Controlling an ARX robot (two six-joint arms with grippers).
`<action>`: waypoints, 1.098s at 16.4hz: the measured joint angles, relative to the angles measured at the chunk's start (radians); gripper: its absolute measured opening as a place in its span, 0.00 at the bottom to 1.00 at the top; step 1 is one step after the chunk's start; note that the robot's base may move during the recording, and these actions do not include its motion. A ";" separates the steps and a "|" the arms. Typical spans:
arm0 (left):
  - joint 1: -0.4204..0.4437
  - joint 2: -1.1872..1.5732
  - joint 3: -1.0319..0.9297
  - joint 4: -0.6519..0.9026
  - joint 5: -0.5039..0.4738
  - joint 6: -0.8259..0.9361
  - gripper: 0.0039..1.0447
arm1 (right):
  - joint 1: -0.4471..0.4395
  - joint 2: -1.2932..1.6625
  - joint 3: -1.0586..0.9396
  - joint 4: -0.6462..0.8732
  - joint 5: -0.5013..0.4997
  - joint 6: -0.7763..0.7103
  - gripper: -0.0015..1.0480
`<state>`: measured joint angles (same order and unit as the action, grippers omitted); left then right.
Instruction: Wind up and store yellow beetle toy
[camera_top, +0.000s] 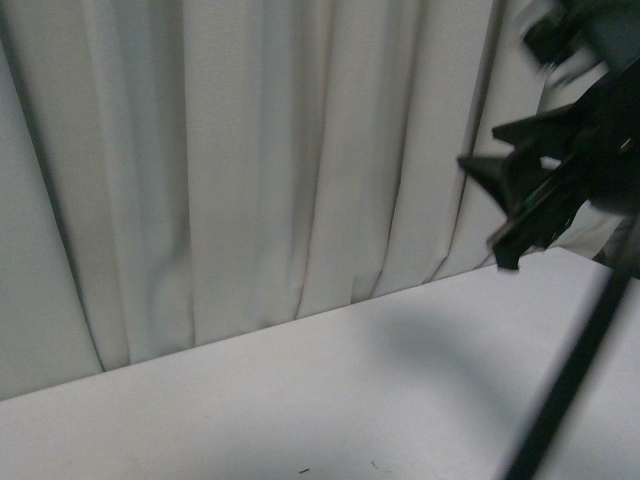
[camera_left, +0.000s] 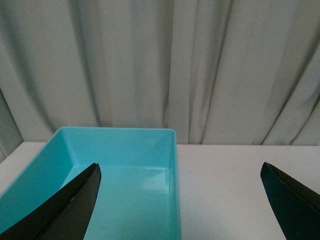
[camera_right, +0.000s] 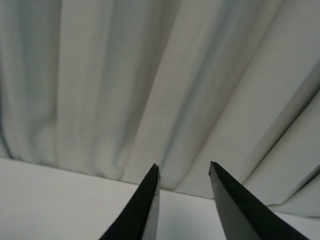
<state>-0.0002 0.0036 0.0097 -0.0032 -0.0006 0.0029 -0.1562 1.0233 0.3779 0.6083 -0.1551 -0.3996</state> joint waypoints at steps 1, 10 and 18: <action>0.000 0.000 0.000 0.000 0.000 0.000 0.94 | 0.024 -0.114 -0.034 -0.059 0.023 0.158 0.28; 0.000 0.000 0.000 0.000 0.000 0.000 0.94 | 0.160 -0.614 -0.244 -0.353 0.152 0.381 0.02; 0.000 0.000 0.000 0.000 0.000 0.000 0.94 | 0.160 -0.777 -0.325 -0.414 0.152 0.383 0.02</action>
<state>-0.0002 0.0036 0.0097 -0.0032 -0.0010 0.0029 0.0036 0.2466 0.0525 0.1940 -0.0029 -0.0166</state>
